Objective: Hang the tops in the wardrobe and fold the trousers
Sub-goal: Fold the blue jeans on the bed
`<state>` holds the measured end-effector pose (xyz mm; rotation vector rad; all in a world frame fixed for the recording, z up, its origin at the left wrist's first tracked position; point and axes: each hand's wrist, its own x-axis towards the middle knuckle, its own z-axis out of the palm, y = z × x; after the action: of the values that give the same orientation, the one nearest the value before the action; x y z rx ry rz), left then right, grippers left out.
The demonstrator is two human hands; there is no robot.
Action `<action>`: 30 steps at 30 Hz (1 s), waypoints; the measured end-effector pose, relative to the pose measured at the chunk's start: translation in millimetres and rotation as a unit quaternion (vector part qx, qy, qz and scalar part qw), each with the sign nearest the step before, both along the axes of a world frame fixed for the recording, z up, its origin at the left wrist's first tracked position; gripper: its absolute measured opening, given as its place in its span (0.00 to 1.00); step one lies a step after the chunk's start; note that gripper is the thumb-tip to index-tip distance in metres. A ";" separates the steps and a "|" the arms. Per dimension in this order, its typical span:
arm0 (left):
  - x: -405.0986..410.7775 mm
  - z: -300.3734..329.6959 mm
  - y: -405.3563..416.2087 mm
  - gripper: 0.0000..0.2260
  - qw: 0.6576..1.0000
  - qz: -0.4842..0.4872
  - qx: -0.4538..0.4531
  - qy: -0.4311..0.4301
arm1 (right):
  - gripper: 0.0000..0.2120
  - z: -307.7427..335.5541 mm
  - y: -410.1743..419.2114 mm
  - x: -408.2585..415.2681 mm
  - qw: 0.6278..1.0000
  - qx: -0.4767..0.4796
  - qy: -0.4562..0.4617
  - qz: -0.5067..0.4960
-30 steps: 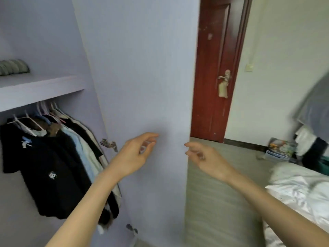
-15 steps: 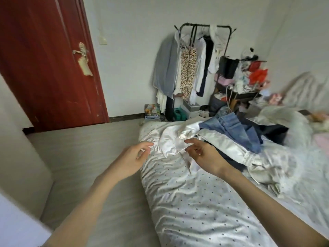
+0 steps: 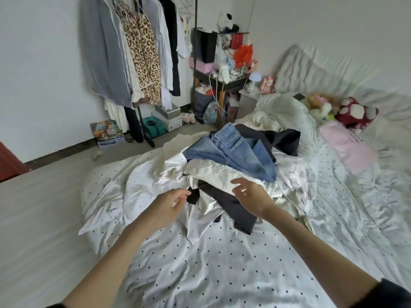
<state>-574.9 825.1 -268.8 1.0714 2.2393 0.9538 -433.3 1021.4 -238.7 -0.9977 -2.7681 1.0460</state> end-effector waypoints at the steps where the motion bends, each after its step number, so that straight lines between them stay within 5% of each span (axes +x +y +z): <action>1: -13.9 -5.1 12.8 0.12 1.000 -0.010 -0.007 0.002 | 0.15 -4.5 12.5 -14.0 1.000 0.010 -0.013 -0.012; 11: -138.8 -102.8 179.9 0.19 0.983 -0.135 -0.048 0.114 | 0.21 -81.4 155.3 -152.8 0.985 0.085 -0.077 -0.129; 16: -168.5 -137.3 232.0 0.25 0.959 -0.154 -0.101 0.215 | 0.32 -124.3 189.6 -187.5 0.969 0.173 -0.157 -0.084; 21: -175.4 -160.3 253.7 0.26 0.965 -0.162 -0.097 0.179 | 0.32 -156.0 210.0 -197.3 0.943 0.218 -0.246 -0.058; 25: -177.8 -169.8 266.1 0.29 0.980 -0.137 -0.089 0.109 | 0.12 -173.3 217.8 -188.7 0.951 0.270 -0.120 -0.090; 30: -177.9 -142.8 277.7 0.40 0.987 -0.066 0.088 0.115 | 0.11 -138.7 209.4 -157.0 0.978 0.041 0.048 -0.200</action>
<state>-752.8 1102.8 -411.6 1.4552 2.2611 1.0328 -590.3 1230.8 -377.4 -1.3731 -2.3679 0.8836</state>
